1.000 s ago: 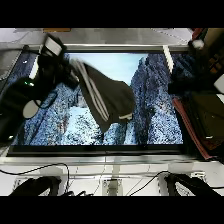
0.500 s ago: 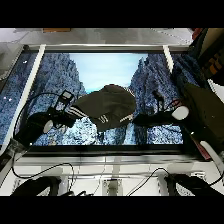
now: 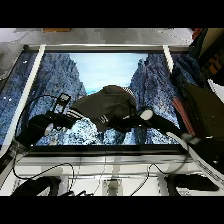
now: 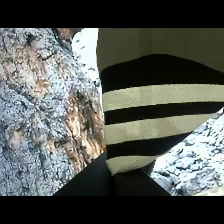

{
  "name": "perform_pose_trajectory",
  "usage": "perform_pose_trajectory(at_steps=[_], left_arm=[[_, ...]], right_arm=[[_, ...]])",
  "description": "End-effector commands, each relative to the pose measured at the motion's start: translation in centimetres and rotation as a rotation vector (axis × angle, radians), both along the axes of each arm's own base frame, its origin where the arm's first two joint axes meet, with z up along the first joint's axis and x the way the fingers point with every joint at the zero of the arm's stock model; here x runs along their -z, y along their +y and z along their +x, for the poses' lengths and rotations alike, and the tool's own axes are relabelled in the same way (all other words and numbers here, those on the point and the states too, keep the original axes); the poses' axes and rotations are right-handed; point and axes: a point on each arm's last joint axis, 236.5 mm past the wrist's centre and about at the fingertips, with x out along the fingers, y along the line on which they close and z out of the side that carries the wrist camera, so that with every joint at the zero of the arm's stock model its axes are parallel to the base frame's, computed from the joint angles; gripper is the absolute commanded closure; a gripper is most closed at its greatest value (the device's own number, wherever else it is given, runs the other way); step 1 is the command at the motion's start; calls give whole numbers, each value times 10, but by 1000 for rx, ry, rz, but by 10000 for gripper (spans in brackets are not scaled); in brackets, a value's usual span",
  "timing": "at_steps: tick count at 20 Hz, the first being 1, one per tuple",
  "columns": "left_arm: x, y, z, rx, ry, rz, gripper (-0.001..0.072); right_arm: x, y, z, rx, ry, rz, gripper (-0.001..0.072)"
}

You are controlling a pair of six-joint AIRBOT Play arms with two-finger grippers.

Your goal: Fold the clothes and pants, and hang the long-sleeved shirts on hangers.

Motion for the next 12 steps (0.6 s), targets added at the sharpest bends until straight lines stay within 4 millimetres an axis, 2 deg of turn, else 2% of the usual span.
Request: perform_pose_trajectory(at_steps=[1,3,5,8,10,11,12], left_arm=[[-1,-1,3,-2,-14,-6,702],[-4,-3,6,3,-32,-14,702],[-7,-5,10,9,-55,-22,702],[-11,-8,15,17,-80,-32,702],[-13,-10,17,20,-93,-38,702],[-14,-11,18,21,-99,-40,702],[-15,-11,19,23,-103,-42,702]], right_arm=[[23,33,6,-5,136,-3,180],[32,40,0,-49,212,-11,148],[37,45,6,-33,244,-15,147],[51,39,7,17,300,-64,149],[57,38,12,40,295,-70,178],[58,38,18,57,279,-70,279],[58,37,25,79,256,-69,345]])
